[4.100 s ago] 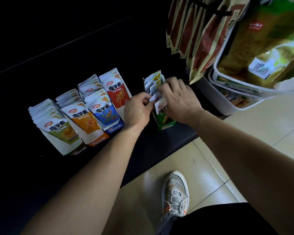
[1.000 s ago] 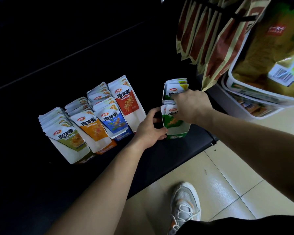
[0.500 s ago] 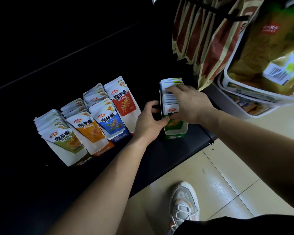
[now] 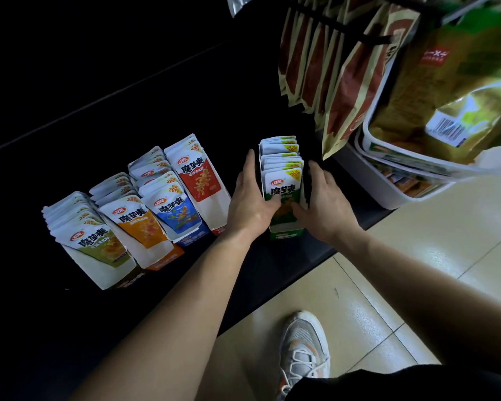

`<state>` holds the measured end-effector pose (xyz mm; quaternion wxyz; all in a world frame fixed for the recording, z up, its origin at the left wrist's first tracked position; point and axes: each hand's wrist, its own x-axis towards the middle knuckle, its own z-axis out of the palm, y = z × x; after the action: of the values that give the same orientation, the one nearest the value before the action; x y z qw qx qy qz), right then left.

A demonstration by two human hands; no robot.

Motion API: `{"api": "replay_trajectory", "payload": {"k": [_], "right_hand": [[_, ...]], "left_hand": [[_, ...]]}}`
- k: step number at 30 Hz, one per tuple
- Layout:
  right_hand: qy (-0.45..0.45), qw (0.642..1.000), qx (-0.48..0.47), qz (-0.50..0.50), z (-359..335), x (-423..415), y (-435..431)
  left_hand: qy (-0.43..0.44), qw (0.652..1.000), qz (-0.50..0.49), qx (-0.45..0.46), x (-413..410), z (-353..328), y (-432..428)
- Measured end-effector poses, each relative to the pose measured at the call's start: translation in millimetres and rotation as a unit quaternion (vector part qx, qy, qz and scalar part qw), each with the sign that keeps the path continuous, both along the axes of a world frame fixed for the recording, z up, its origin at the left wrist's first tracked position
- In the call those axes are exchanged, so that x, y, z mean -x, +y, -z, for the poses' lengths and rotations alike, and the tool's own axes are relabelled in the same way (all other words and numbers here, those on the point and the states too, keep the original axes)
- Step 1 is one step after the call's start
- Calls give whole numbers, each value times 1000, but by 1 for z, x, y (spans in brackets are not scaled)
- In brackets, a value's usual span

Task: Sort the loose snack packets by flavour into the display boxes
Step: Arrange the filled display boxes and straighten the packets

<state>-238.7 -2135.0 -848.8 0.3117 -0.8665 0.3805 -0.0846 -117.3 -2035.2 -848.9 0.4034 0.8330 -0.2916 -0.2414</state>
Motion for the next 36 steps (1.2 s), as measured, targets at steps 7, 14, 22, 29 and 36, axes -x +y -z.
{"api": "replay_trajectory", "payload": {"k": [7,14,22,29,36], "right_hand": [[33,999,-12,8,10,-18,-6],[50,993,88,-53,10,-20,-8],[119,936,274,-187,-16,-44,-13],[240,878,330,-249,-23,-70,-24],[208,870,380,-234,3,-59,-15]], "left_hand": [[1,997,14,-72,-5,1,-1],[39,998,6,-58,-12,1,7],[142,988,27,-62,-8,7,16],[158,986,31,-35,-9,6,19],[190,981,31,-26,-13,8,19]]}}
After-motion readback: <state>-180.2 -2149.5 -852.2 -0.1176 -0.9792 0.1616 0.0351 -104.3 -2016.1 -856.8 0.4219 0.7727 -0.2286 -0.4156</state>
